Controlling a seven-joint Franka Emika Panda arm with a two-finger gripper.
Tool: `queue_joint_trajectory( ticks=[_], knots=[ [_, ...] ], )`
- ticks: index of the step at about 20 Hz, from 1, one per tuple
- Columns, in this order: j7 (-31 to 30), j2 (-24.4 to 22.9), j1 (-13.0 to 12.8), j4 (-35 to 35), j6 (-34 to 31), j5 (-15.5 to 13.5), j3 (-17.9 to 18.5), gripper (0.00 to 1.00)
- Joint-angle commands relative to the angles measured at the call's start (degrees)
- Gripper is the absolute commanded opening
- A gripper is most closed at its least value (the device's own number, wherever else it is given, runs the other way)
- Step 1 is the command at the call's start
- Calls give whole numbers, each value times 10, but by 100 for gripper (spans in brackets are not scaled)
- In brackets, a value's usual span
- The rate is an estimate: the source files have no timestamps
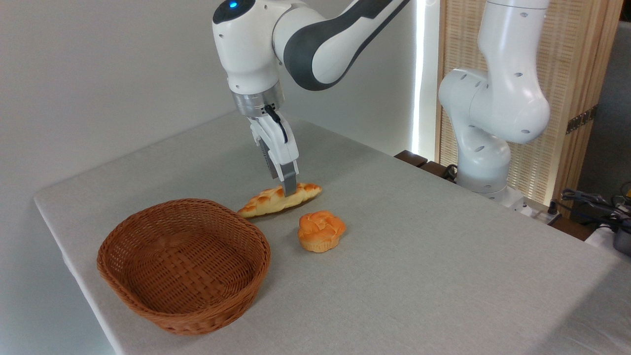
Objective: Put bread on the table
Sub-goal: 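Lower the bread roll onto the table beside the orange bun and release, then raise the open gripper up away from the bread roll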
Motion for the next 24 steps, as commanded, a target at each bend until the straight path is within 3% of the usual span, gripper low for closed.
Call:
queue_joint_trajectory(
  ticks=[1,3,5,8,11,16,24],
  knots=[
    [6,-6,-4,16,-7,6,7,100],
    [6,-5,1,57,-47,13,11,100],
    [11,-3,8,113,-99,41,17,100],
    [5,17,14,192,-108,53,56,100],
    [3,61,77,268,-108,54,56,100],
    [3,109,105,336,-124,53,56,100],
    [-28,127,101,393,-202,56,56,100]
  ],
)
